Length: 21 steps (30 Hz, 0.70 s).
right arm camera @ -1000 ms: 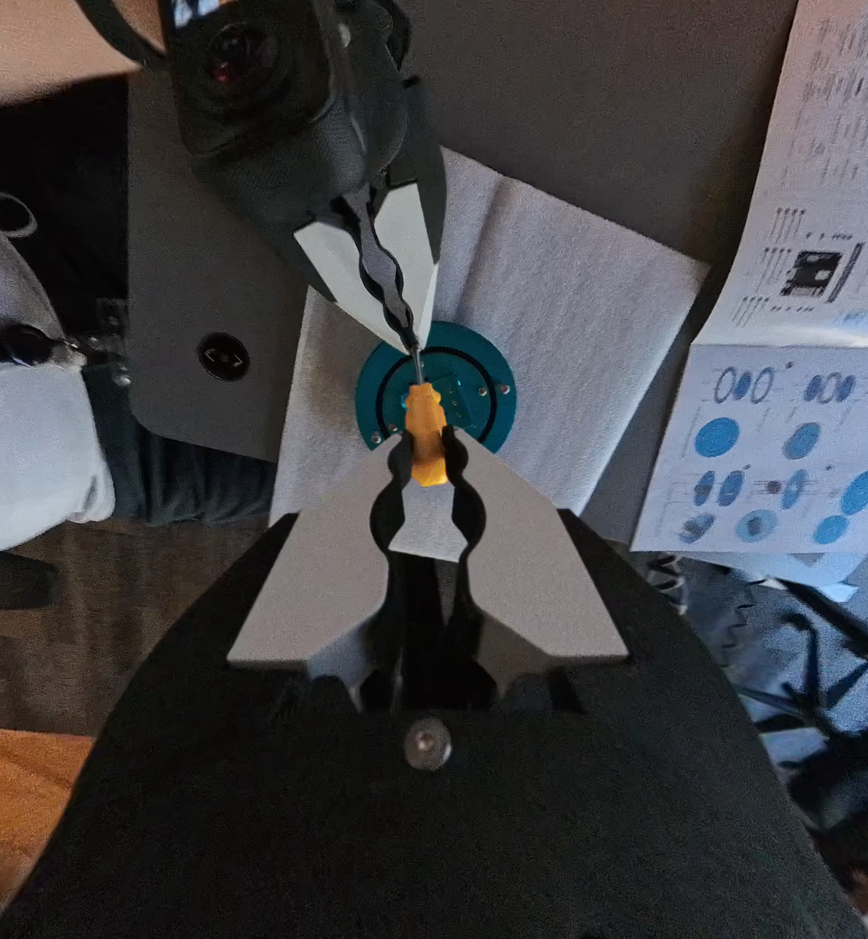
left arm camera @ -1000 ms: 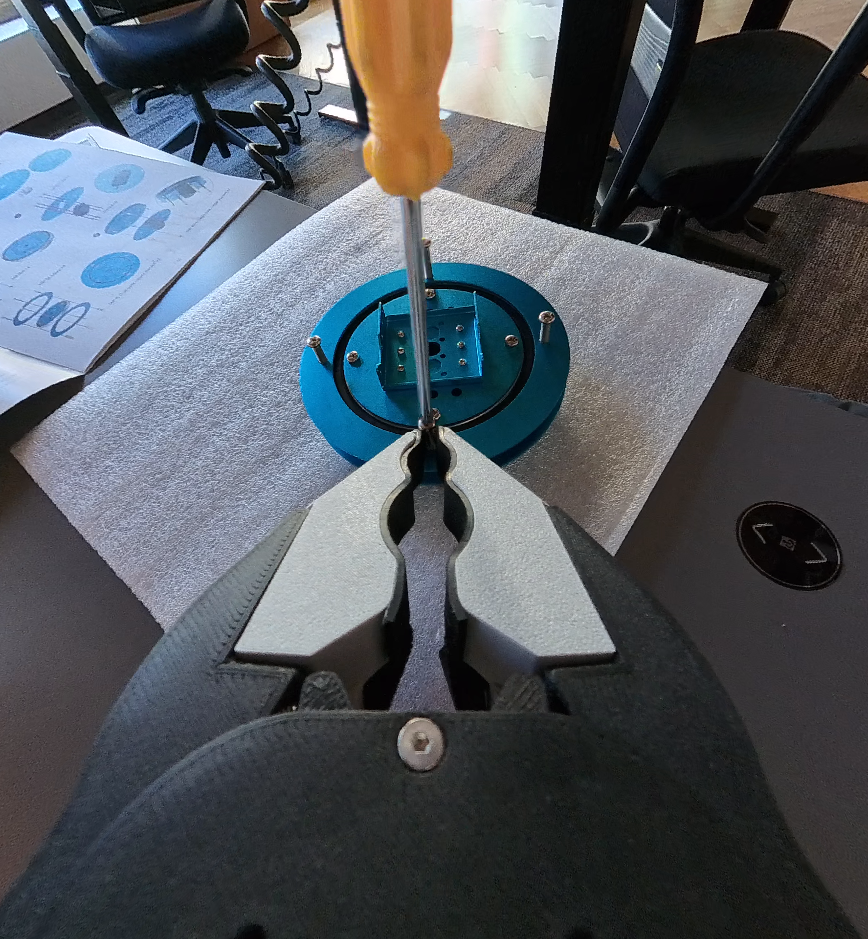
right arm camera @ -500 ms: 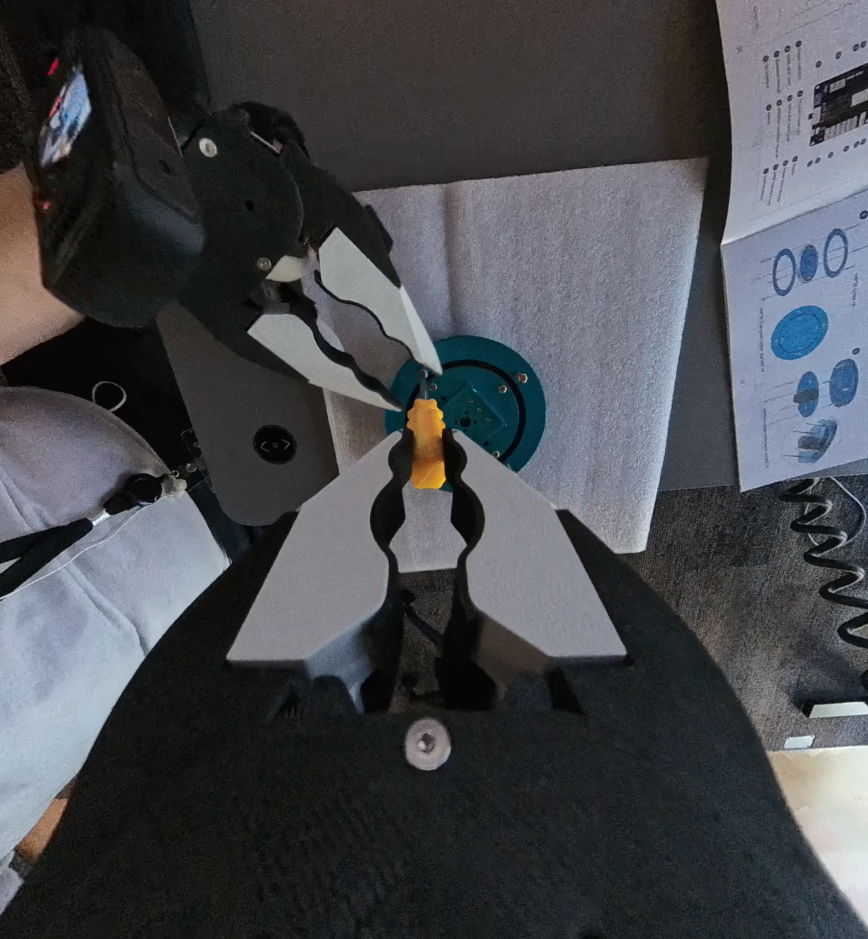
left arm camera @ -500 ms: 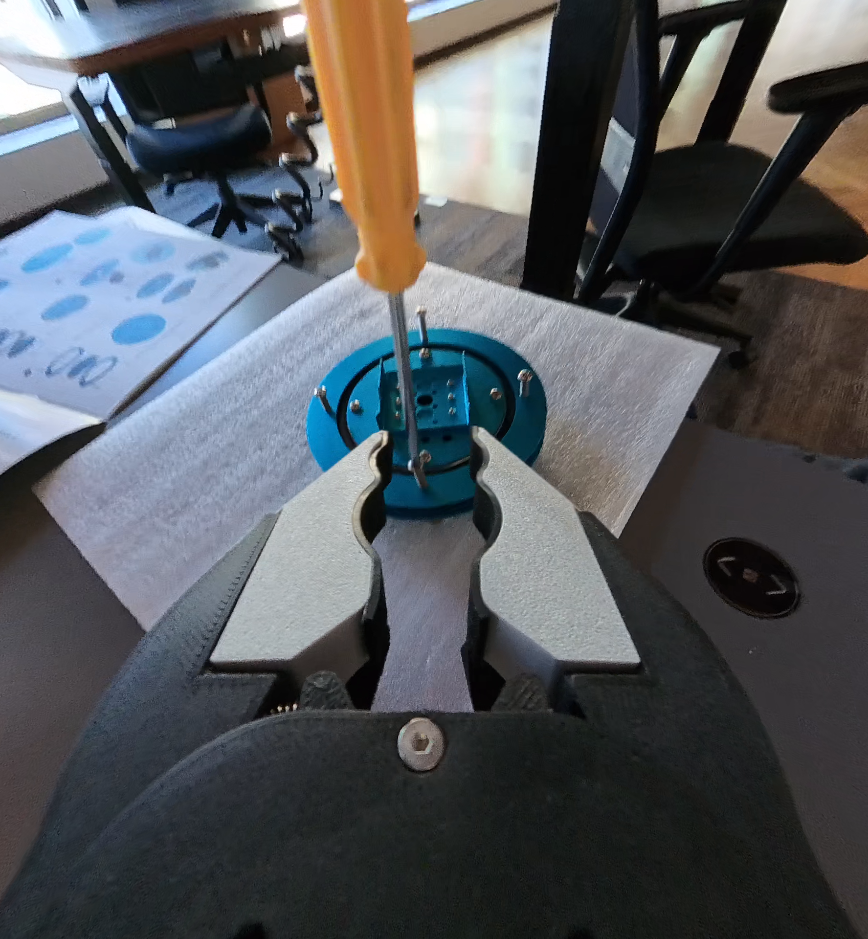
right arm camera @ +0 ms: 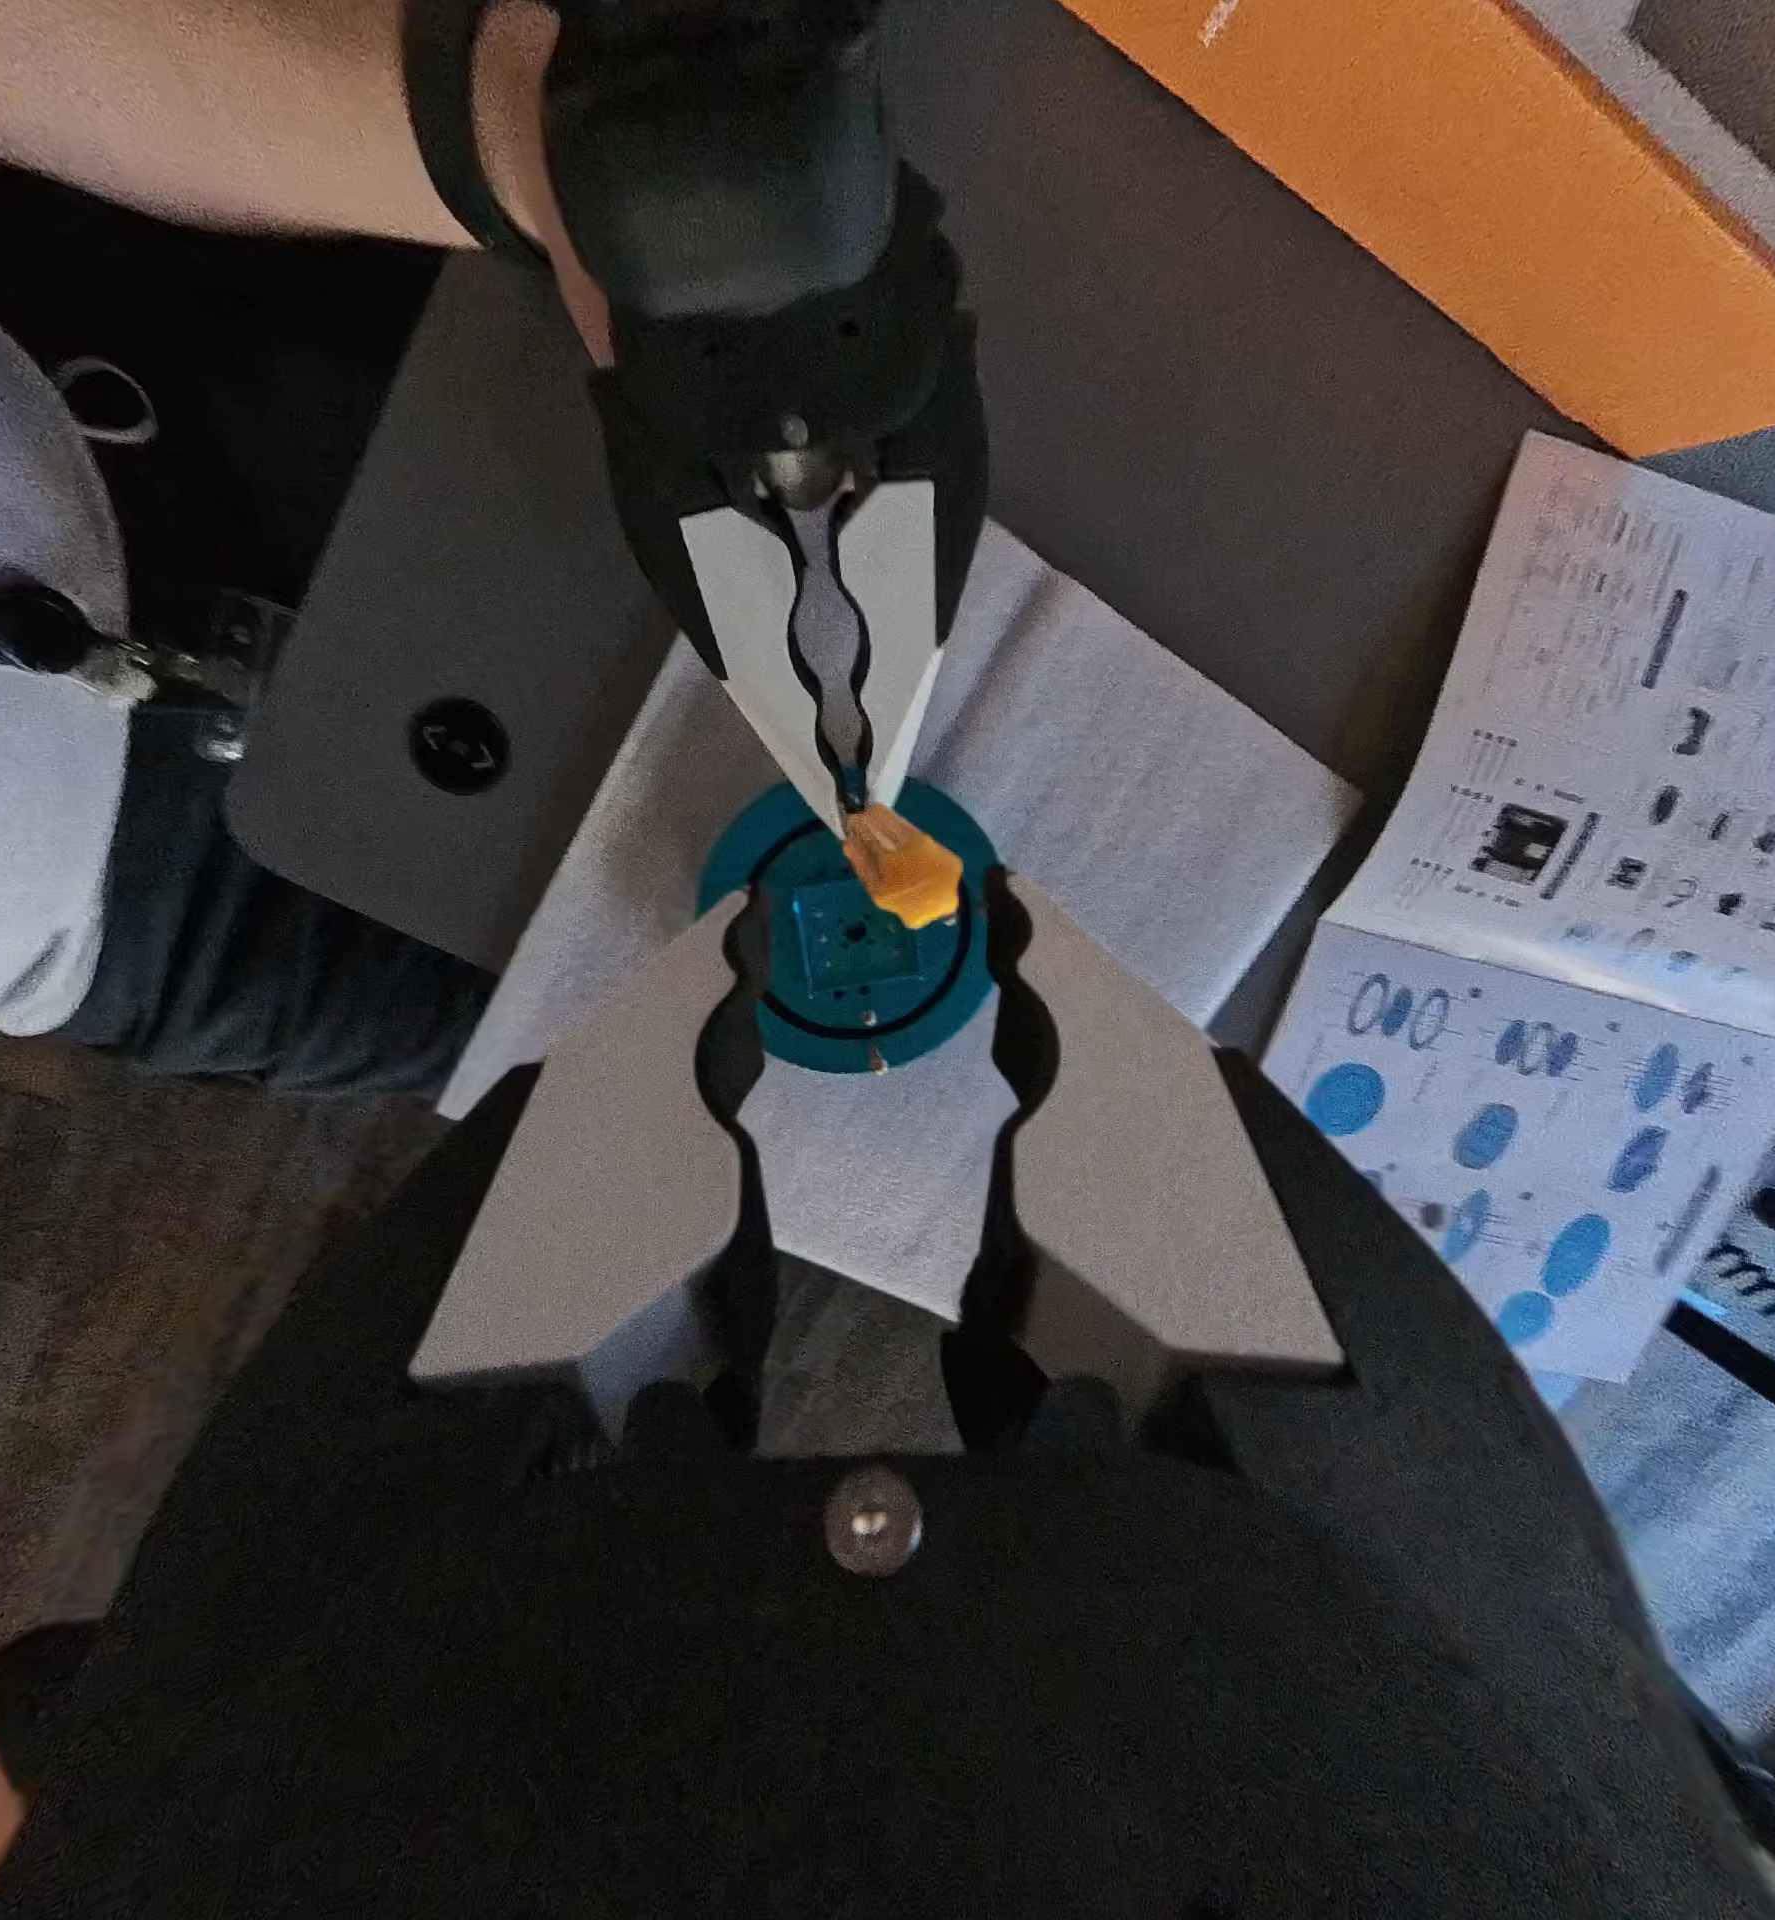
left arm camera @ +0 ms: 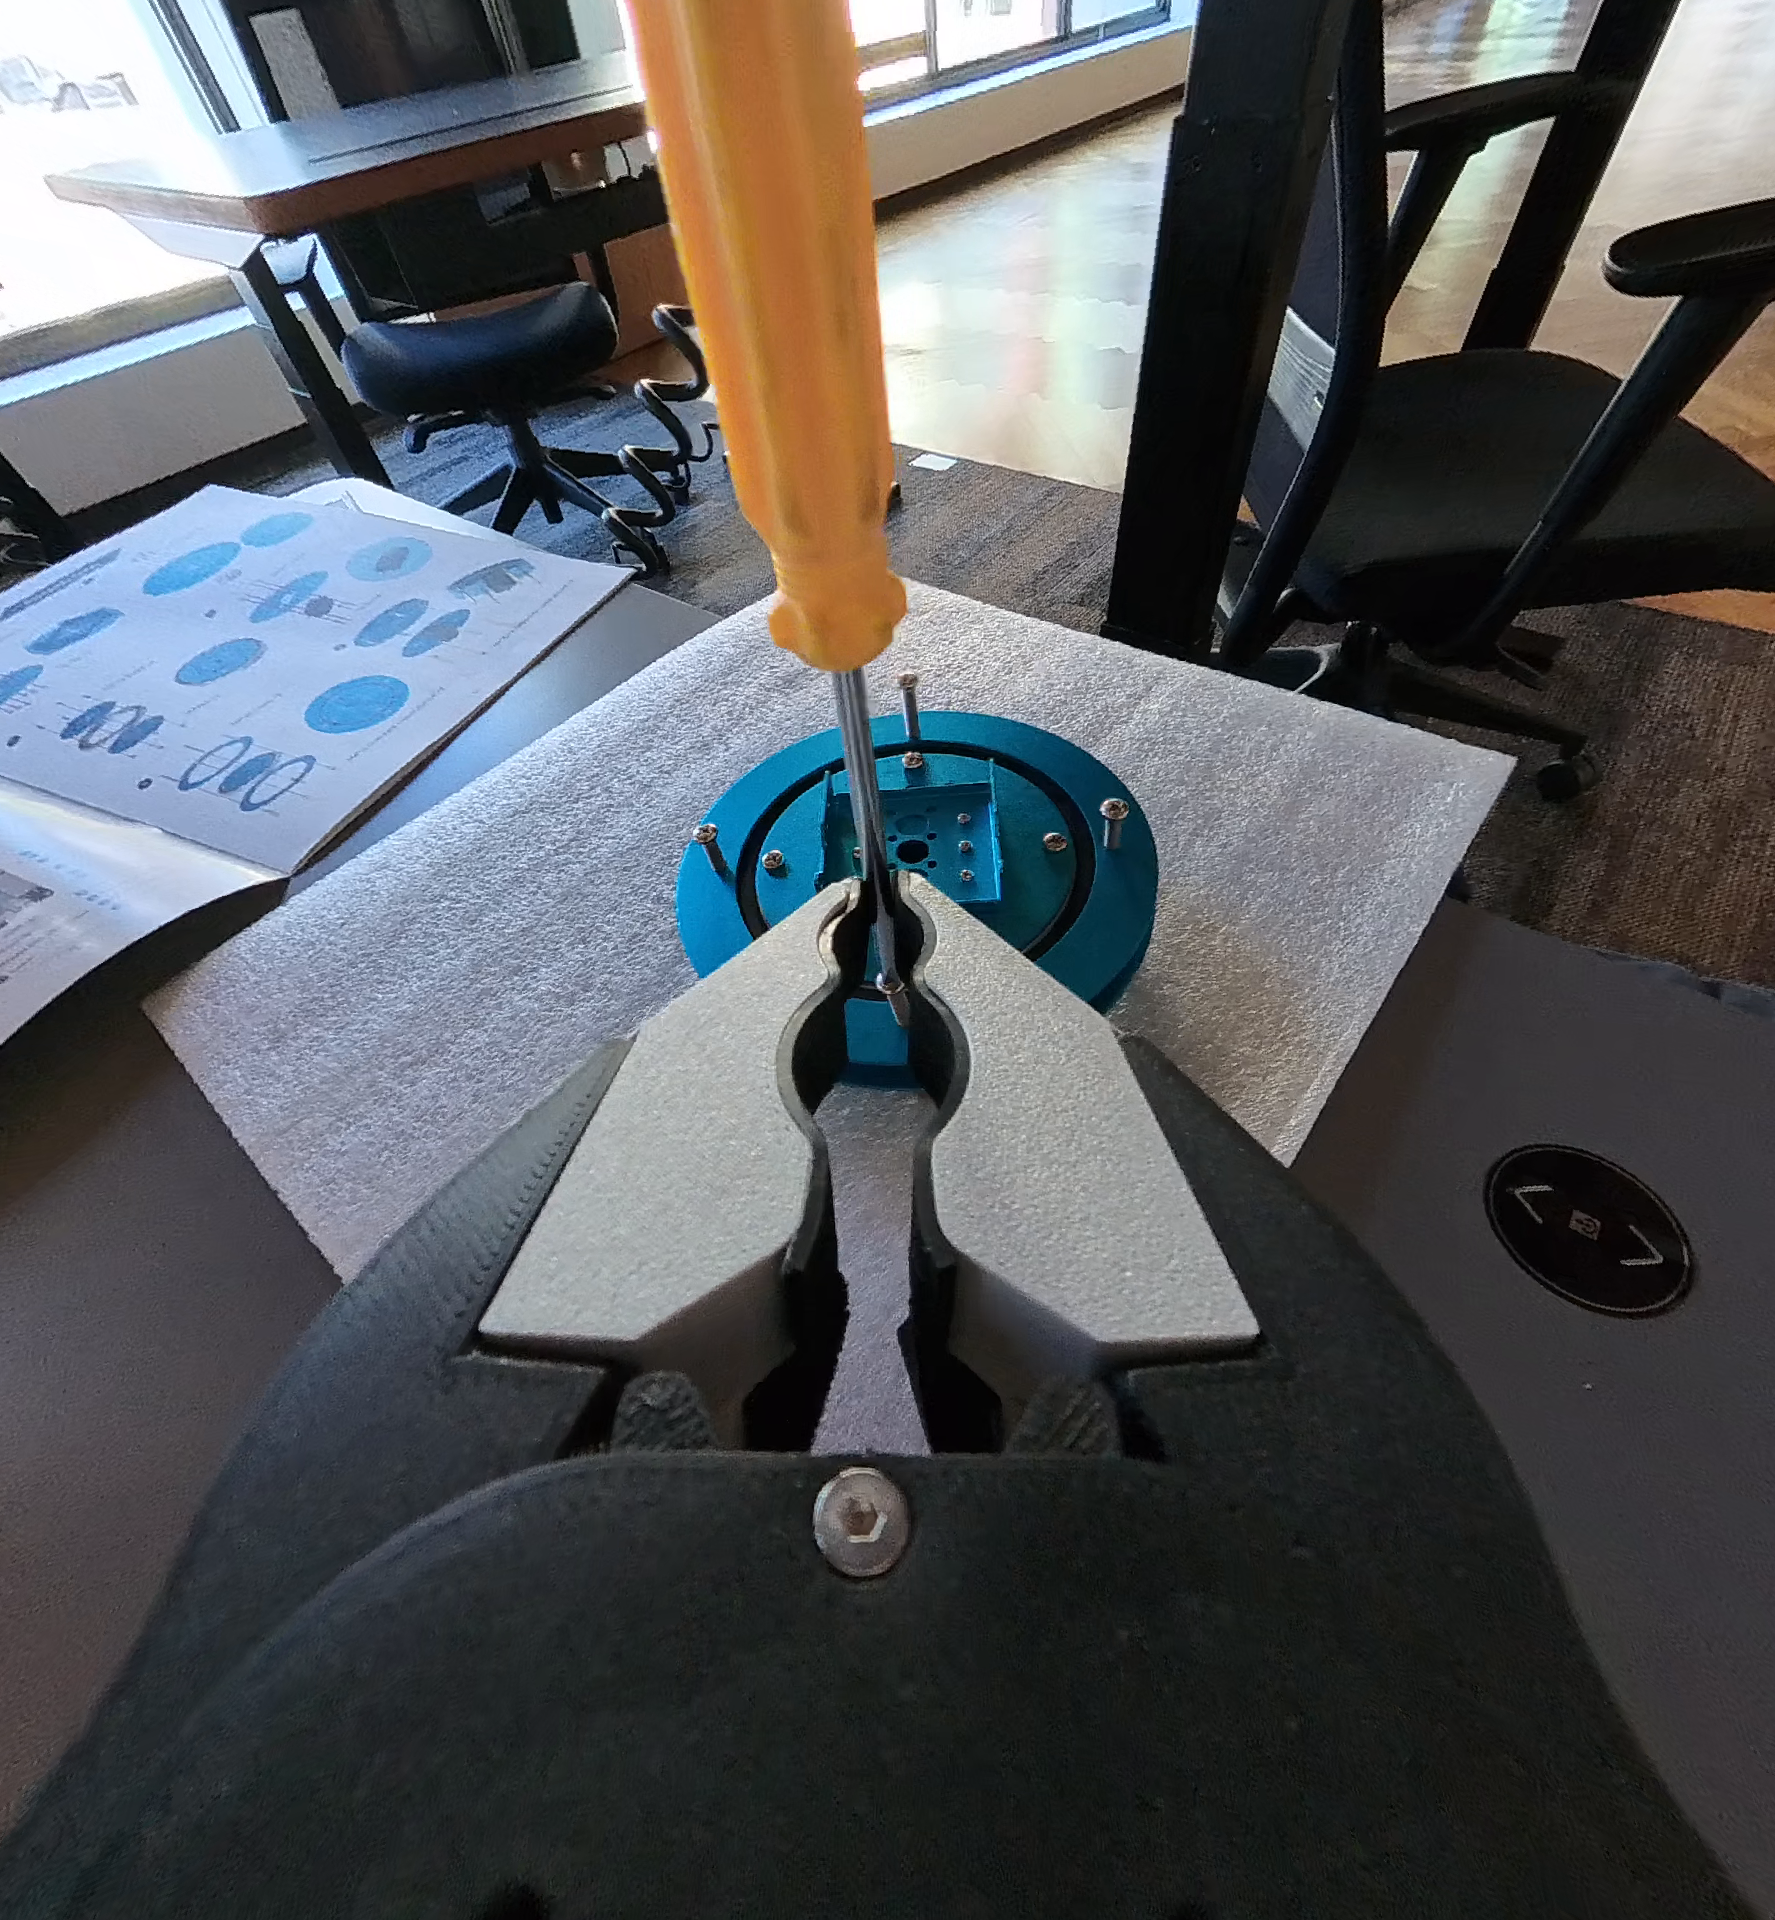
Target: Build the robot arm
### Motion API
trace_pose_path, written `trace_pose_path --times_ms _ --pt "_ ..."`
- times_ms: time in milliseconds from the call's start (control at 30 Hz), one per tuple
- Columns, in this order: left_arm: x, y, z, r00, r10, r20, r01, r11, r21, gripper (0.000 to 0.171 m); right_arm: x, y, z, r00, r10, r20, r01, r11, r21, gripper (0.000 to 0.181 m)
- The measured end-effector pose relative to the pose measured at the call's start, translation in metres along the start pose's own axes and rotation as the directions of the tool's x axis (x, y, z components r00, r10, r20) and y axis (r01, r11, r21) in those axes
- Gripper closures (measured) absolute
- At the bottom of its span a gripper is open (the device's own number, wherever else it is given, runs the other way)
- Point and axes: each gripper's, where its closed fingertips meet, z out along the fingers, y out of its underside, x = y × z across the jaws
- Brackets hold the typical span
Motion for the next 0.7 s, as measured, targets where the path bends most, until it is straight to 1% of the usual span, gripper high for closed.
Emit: trace_pose_path --times_ms 33,100,133,167,200,233,367,433,500,567,700 --pt "-0.001 0.0 0.0 1.0 0.0 0.002 0.0 1.0 -0.001 0.169 0.003 0.004 0.002 1.0 -0.014 -0.025 0.014 1.0 -0.013 0.141" --pt "-0.001 0.0 0.0 1.0 0.002 0.002 -0.002 1.0 -0.002 0.169 -0.001 0.0 0.004 0.999 0.039 0.014 -0.039 0.999 0.023 0.147" --pt "-0.001 0.0 0.0 1.0 0.001 0.001 -0.001 1.0 -0.003 0.169 -0.001 -0.002 0.005 0.998 0.06 0.026 -0.061 0.998 0.033 0.147" --pt "-0.001 0.0 0.0 1.0 0.002 0.001 -0.002 1.0 -0.003 0.169 0.002 -0.002 0.006 0.998 0.069 0.013 -0.069 0.997 0.034 0.149" --pt "-0.001 0.0 0.0 1.0 0.003 0.002 -0.003 1.0 -0.003 0.169 0.007 0.0 0.007 0.998 0.069 -0.014 -0.069 0.997 0.021 0.157" --pt "-0.001 0.0 0.0 1.0 0.002 0.003 -0.002 1.0 -0.003 0.169 0.007 0.0 0.008 0.998 0.061 -0.016 -0.061 0.998 0.014 0.164" --pt "-0.001 0.003 -0.003 1.0 0.014 0.01 -0.014 1.0 -0.007 0.168 0.005 -0.001 0.008 0.993 0.115 0.012 -0.115 0.993 0.012 0.165" --pt "-0.008 0.017 -0.003 0.999 0.005 0.046 -0.001 0.997 -0.075 0.137 0.005 0.001 0.008 0.994 0.109 0.01 -0.109 0.994 0.002 0.165" --pt "-0.001 0.023 0.001 1.0 -0.016 0.005 0.016 0.993 -0.12 0.139 0.004 0.002 0.007 0.994 0.106 0.006 -0.106 0.994 -0.007 0.165" --pt "0.003 0.03 0.004 1.0 0.006 -0.011 -0.008 0.986 -0.167 0.144 0.004 0.003 0.007 0.994 0.107 0.009 -0.107 0.994 -0.012 0.165" --pt "0.004 0.031 0.005 1.0 -0.007 -0.024 0.003 0.985 -0.174 0.153 0.004 0.004 0.007 0.993 0.114 0.012 -0.114 0.993 -0.018 0.165"
